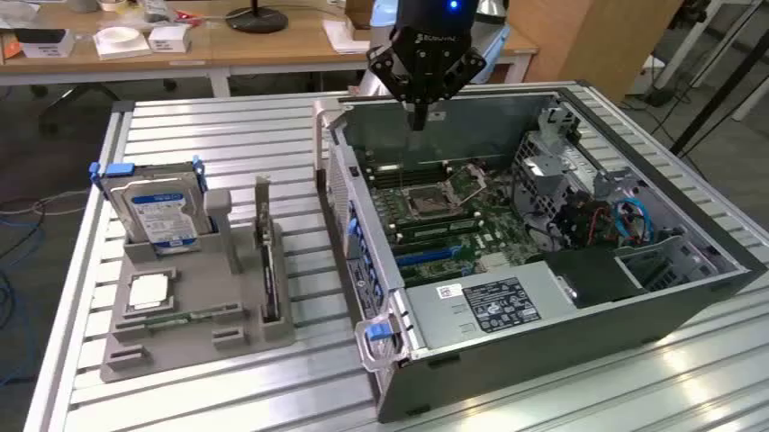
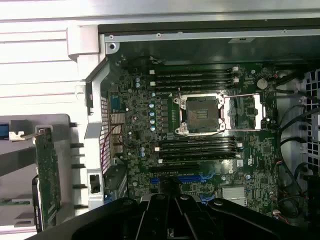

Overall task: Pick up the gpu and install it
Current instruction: 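Reach for the gpu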

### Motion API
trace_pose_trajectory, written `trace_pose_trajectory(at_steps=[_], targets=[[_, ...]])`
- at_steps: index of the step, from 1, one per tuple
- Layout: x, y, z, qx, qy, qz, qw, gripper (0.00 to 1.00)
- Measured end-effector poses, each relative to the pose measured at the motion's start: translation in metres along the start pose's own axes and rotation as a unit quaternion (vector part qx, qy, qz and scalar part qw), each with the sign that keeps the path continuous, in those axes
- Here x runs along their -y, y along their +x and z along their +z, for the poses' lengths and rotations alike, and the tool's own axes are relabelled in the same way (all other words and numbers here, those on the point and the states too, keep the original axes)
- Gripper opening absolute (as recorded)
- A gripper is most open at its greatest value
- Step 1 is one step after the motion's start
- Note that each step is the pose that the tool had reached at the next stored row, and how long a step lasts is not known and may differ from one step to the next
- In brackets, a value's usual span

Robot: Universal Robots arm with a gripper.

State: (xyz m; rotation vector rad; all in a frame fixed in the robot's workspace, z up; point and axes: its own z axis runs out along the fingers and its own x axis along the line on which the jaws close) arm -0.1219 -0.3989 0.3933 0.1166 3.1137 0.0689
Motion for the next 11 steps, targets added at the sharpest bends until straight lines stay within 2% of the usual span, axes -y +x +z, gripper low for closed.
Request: trace_pose_trajectory(at_steps=[11], targets=[[0.0003,0.0039,-0.0001,0.0000,0.0000,0.000,1.0000,0.11]])
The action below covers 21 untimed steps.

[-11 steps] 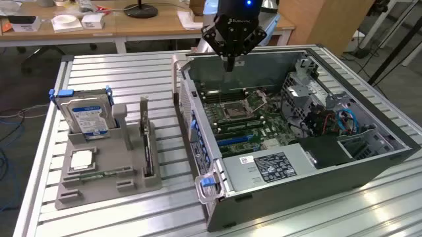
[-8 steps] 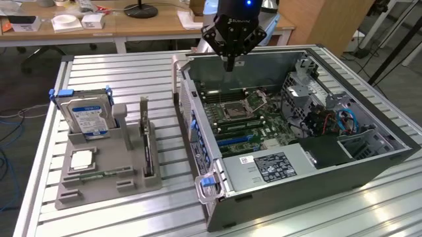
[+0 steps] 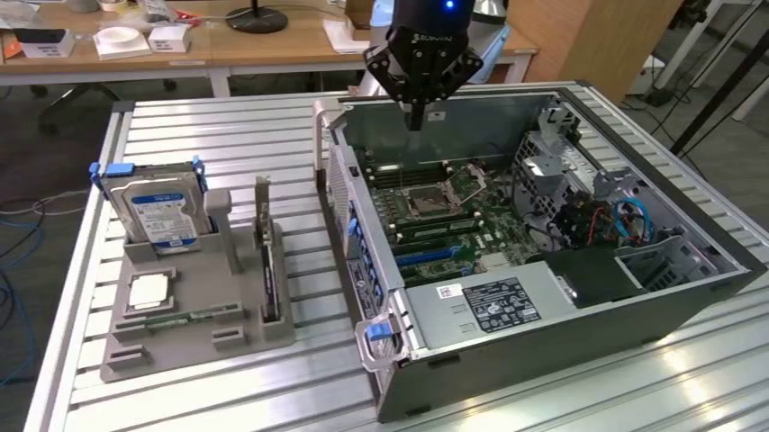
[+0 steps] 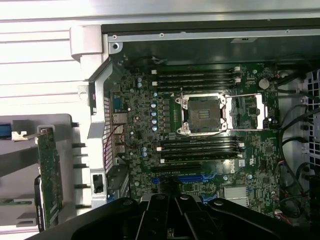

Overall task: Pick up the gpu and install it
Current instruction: 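Reach for the gpu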

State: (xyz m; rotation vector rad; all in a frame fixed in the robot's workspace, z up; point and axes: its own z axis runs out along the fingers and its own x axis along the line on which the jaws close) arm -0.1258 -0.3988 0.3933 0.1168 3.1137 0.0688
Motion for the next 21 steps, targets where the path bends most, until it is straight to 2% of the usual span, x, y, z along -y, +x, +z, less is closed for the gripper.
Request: trace_pose_trajectory(at_steps=[21], targets=[[0.0005,0.0064,-0.0001,0.0000,0.0000,0.000,1.0000,0.11]])
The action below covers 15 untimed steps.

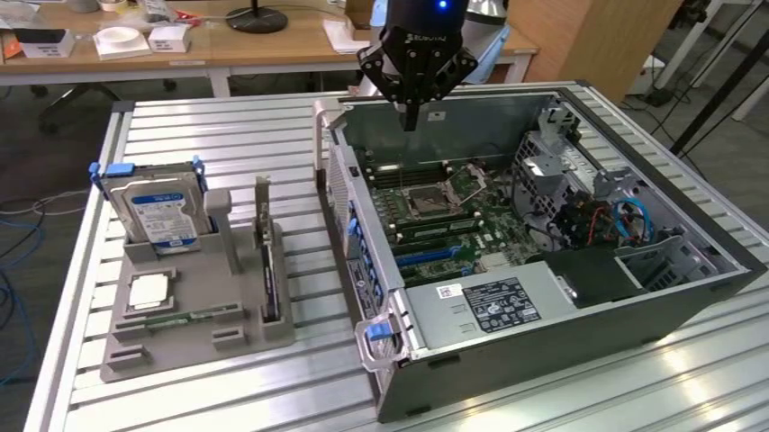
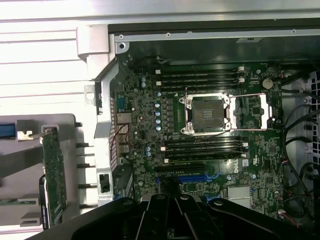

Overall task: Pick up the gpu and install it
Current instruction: 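Reach for the gpu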

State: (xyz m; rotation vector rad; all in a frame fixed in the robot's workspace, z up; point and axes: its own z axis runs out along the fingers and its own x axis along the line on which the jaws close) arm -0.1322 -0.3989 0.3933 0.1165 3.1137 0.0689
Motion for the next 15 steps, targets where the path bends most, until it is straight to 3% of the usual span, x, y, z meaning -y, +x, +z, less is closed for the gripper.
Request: trace_pose_trajectory(at_steps=[15], targets=[[0.0000,0.0001,0.0000,0.0000,0.0000,0.000,1.0000,0.11]])
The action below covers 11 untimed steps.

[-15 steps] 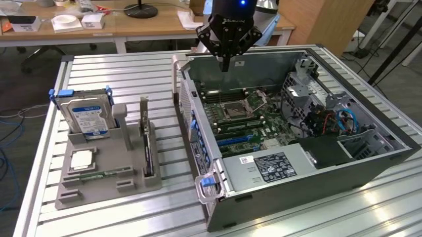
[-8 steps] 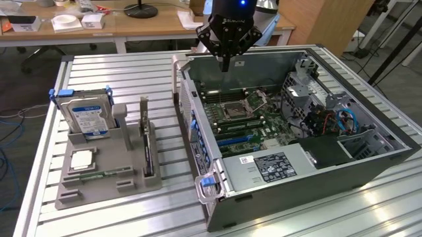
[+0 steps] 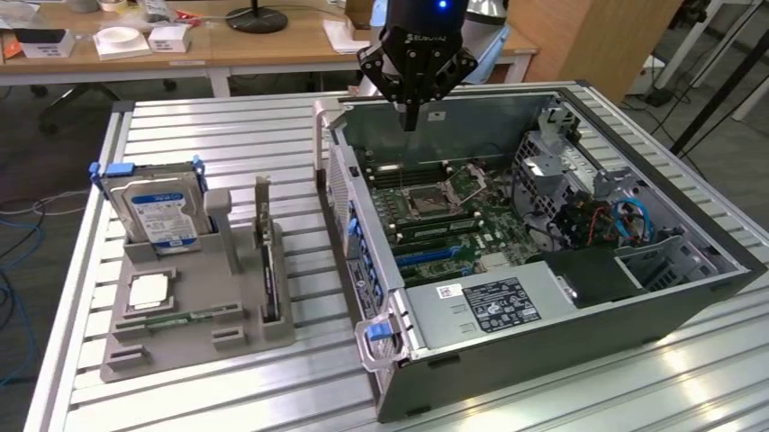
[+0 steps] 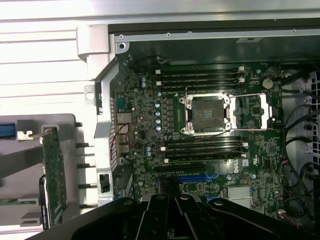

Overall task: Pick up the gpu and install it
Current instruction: 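Reach for the gpu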

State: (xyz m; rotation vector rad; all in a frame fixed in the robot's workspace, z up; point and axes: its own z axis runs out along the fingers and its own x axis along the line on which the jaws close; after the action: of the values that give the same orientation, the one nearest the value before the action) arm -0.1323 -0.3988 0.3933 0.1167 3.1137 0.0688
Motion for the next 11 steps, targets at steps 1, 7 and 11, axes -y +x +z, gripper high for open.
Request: trace_pose_trajectory(at_steps=[1,7,11], targets=[[0.0000,0.0000,0.0000,0.0000,0.0000,0.000,1.0000,0.11],[0.0001,0.0016,0.0000,0.0000,0.0000,0.000,1.0000,0.11],[0.0002,0.0028,-0.0001,0.0000,0.0000,0.000,1.0000,0.11]])
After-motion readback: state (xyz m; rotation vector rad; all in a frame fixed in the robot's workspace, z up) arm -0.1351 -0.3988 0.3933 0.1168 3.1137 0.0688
